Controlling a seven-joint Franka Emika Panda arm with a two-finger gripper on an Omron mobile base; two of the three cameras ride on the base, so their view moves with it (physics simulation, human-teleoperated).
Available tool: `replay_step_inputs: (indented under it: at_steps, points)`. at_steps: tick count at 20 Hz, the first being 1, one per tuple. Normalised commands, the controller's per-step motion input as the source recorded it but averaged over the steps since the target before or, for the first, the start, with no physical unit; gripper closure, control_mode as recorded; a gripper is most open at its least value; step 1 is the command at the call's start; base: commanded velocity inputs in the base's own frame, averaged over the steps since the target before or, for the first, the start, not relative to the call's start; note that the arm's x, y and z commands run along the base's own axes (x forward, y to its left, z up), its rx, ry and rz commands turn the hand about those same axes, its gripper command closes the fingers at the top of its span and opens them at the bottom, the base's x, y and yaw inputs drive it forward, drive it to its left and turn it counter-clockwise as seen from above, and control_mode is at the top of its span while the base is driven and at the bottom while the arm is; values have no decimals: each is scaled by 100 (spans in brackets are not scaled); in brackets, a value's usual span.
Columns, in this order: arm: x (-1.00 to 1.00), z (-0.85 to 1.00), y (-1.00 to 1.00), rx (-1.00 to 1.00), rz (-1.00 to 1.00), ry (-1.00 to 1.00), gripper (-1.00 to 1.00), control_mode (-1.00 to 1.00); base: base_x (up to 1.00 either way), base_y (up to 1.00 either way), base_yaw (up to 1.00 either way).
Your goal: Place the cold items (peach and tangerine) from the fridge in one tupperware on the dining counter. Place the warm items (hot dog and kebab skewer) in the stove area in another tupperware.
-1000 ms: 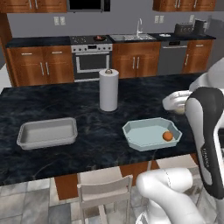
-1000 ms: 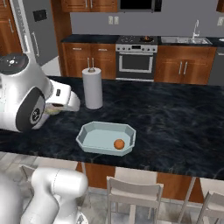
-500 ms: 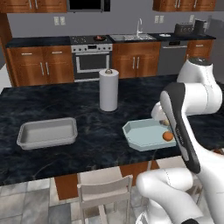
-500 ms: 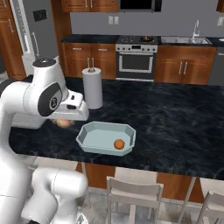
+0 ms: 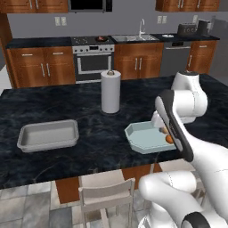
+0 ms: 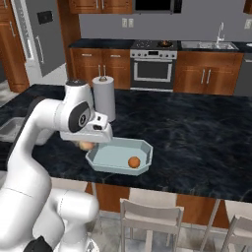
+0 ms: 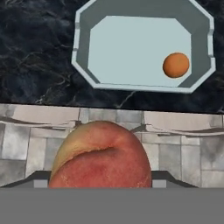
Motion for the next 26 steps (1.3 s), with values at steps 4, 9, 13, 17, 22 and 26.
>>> replay_step_inputs:
  at_steps: [4, 9, 13, 17, 22, 26]
  points:
    - [56, -51, -20, 0, 1, 1, 100, -100, 0, 0, 0]
    - [57, -47, -11, 0, 1, 0, 100, -100, 0, 0, 0]
    - [54, -48, 0, 0, 0, 0, 100, -100, 0, 0, 0]
    - [47, -49, 0, 0, 0, 1, 100, -100, 0, 0, 0]
    - [40, -44, -2, 0, 0, 0, 100, -100, 0, 0, 0]
    - [28, -39, -6, 0, 0, 0, 100, -100, 0, 0, 0]
